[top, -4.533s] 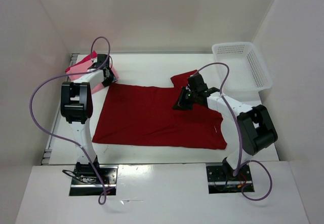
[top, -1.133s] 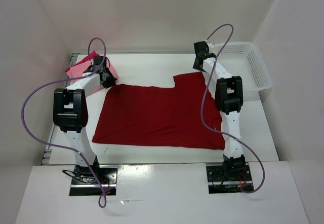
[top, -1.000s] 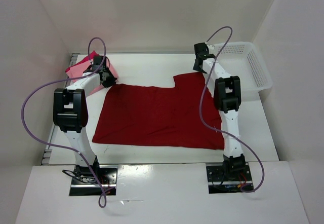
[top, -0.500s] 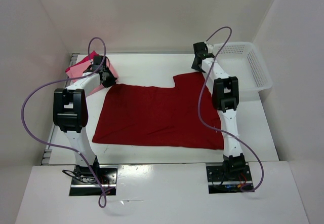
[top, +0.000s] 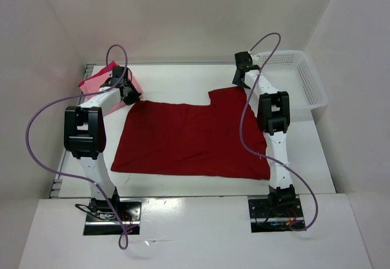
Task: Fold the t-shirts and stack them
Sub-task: Grap the side of the flattened tshirt furthest away from the robot with both arms
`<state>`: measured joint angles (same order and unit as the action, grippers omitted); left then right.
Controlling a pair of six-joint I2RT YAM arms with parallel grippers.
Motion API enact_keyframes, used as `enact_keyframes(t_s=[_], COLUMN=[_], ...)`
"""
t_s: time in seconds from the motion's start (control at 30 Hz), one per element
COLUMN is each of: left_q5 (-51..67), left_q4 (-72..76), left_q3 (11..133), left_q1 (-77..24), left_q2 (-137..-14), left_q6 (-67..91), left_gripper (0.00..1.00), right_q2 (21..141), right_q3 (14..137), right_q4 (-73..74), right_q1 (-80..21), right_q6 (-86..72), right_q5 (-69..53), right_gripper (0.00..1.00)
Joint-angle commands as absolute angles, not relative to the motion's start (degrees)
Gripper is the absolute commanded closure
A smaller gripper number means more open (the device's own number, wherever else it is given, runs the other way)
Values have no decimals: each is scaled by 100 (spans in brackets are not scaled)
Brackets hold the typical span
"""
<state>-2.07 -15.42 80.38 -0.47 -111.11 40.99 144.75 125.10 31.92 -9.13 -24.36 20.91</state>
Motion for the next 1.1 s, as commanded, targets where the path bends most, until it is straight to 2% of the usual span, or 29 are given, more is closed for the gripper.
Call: enact_keyframes(t_s=[0.0, 0.23, 0.33, 0.47, 0.53, 0.63, 0.67, 0.73, 0.97, 1.07], left_q5=[-105, -105, -105, -105, -105, -105, -105, -105, 166, 404], left_q4=[-1362, -1362, -1362, -1362, -1362, -1310, -1310, -1310, -1362, -1362], left_q3=[8139, 8139, 8139, 8139, 8139, 8139, 8139, 8139, 7684, 7323], left_q1=[-70, -70, -70, -70, -70, -70, -70, -70, -9, 219], left_q2=[-11048, -11153, -11153, -11153, -11153, -11153, -11153, -11092, -10407, -10047], left_q6=[4210, 4210, 4210, 4210, 4210, 4210, 4210, 4210, 4263, 4263], left_gripper=[100, 100, 100, 100, 100, 100, 100, 100, 100, 100], right_q2=[14080, 14290, 14414, 14414, 14353, 14213, 14212, 13924, 12342, 11568], right_q3=[11947, 12243, 12445, 12507, 12507, 12384, 12332, 12253, 10856, 9735], right_q4=[3165, 3225, 3313, 3384, 3445, 3340, 3340, 3262, 2883, 2813], right_q1=[-817, -817, -817, -817, -817, -817, -817, -817, -817, -817], right_q6=[-2478, -2479, -2426, -2478, -2539, -2592, -2593, -2593, -2654, -2777], right_q5=[2172, 1811, 1618, 1372, 1240, 1116, 1186, 1309, 1002, 827], right_gripper=[46, 60, 61, 74, 76, 87, 94, 98, 100, 100])
